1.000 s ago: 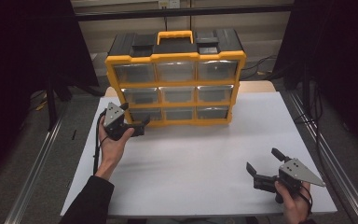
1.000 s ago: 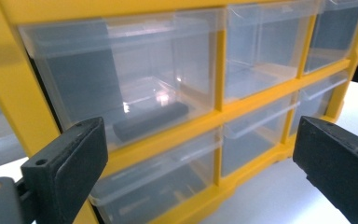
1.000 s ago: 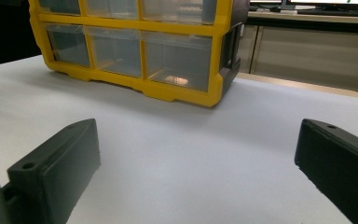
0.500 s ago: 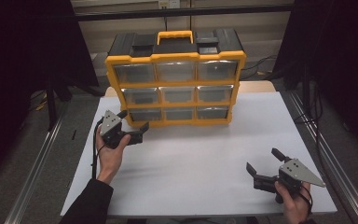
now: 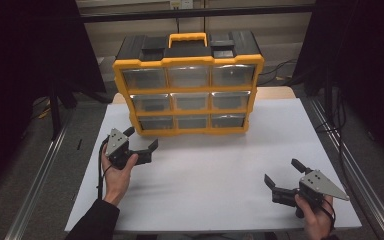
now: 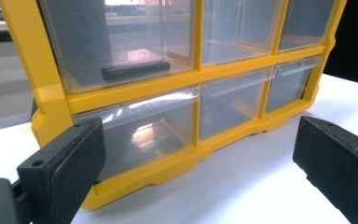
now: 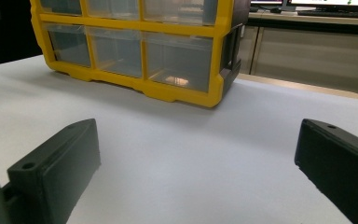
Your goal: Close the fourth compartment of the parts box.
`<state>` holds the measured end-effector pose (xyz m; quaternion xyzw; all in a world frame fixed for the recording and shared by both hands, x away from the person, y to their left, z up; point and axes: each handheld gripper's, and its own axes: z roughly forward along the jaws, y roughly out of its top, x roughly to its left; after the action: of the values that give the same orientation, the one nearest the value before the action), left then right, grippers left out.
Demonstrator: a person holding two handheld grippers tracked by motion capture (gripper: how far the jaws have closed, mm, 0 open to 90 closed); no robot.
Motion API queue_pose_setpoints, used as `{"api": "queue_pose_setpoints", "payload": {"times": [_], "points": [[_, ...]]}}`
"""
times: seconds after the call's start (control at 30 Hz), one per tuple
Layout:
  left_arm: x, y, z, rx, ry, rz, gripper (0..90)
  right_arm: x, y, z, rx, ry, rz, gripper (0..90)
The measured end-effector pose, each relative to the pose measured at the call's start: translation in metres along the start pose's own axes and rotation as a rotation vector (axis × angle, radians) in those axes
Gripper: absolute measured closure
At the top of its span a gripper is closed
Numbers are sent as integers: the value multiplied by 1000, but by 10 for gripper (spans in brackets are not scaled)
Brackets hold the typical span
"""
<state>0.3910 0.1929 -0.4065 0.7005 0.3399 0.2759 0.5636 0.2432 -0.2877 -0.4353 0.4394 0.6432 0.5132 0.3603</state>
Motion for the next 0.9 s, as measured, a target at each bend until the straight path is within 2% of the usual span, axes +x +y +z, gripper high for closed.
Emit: {"api": "queue_pose_setpoints", "payload": {"times": [0.03,0.17,0.27,0.3,0.37,0.4,0.47,0.7,0.8,0.9], "points": [[0,0,-2,-1,0,6,26,0,0,0,0,0,0,0],[-2,-2,-7,-1,-11,-16,26,0,0,0,-4,1,-1,0],[-3,-5,-11,-2,5,-32,26,1,0,0,-4,2,1,0],[-3,-6,-13,1,8,-24,26,1,0,0,-3,2,2,0],[-4,-7,-15,-14,18,-37,26,0,0,0,-3,2,1,0],[-3,-7,-17,-3,14,-22,26,1,0,0,-2,2,1,0],[-3,-9,-19,-25,21,-44,26,1,0,0,-2,3,1,0],[-5,-13,-31,-18,27,-42,26,1,0,0,-2,2,1,0],[-8,-11,-35,-30,48,-40,26,1,0,0,-2,1,1,0],[-8,-11,-38,-36,43,-50,26,1,0,1,-1,0,0,0]]}}
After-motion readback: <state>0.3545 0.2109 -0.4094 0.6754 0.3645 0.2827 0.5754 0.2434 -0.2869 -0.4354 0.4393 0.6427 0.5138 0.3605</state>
